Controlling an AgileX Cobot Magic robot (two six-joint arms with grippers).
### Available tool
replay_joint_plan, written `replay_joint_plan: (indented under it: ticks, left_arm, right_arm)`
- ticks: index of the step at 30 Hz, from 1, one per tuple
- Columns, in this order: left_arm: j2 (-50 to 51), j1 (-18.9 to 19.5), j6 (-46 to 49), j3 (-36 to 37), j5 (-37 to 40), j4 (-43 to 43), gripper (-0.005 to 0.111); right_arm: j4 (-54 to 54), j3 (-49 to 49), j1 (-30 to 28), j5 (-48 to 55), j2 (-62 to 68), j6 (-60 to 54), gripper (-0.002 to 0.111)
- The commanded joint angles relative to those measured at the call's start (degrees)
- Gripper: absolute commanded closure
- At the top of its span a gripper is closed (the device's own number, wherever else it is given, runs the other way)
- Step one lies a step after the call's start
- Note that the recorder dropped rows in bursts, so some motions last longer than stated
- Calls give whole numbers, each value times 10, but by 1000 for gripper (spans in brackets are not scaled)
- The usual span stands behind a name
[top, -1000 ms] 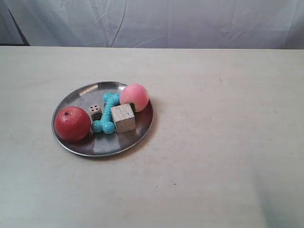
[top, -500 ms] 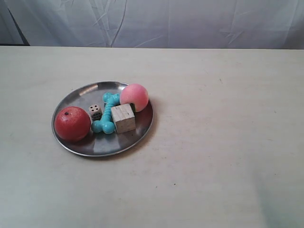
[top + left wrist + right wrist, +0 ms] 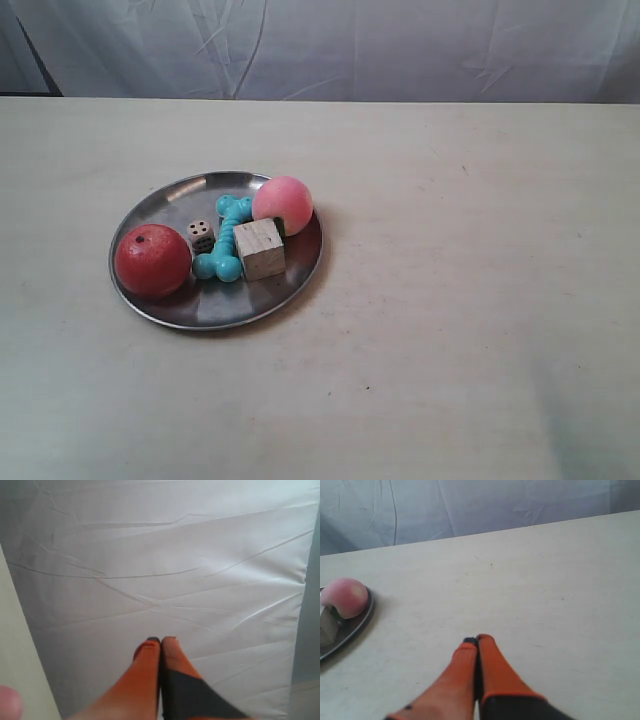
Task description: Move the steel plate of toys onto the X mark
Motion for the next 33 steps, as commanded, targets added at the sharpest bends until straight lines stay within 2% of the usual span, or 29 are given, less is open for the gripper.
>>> replay_joint_plan:
  ticks: [1, 3, 7, 9, 13, 22, 23, 27, 30, 33]
  left_arm:
    - [-4, -8, 254, 4, -8, -54, 107]
    - [-4, -16, 496, 6, -26, -86, 107]
    - [-4, -32, 752, 21, -20, -173, 107]
    - [-4, -33, 827, 21, 8, -221, 107]
    - [-4, -33, 850, 21, 76, -245, 107]
    - [-32, -34, 850, 21, 83, -246, 107]
    - [-45, -34, 878, 21, 90, -218, 107]
    - [-63, -34, 914, 21, 179, -139, 107]
    - [-86, -34, 917, 21, 296, -126, 107]
    - [-92, -34, 952, 21, 299, -96, 107]
  right_arm:
    - [-1, 1, -2, -3, -4, 0, 108]
    - [-1, 1, -2, -3, -4, 0, 108]
    - [-1, 1, -2, -3, -4, 0, 108]
    - [-1, 1, -2, -3, -4, 0, 108]
    - [-1, 1, -2, -3, -4, 0, 108]
    - [-1, 1, -2, -3, -4, 0, 108]
    - [-1, 1, -2, -3, -4, 0, 108]
    - [-1, 1, -2, -3, -4, 0, 108]
    - [-1, 1, -2, -3, -4, 0, 108]
    - [-1, 1, -2, -3, -4, 0, 108]
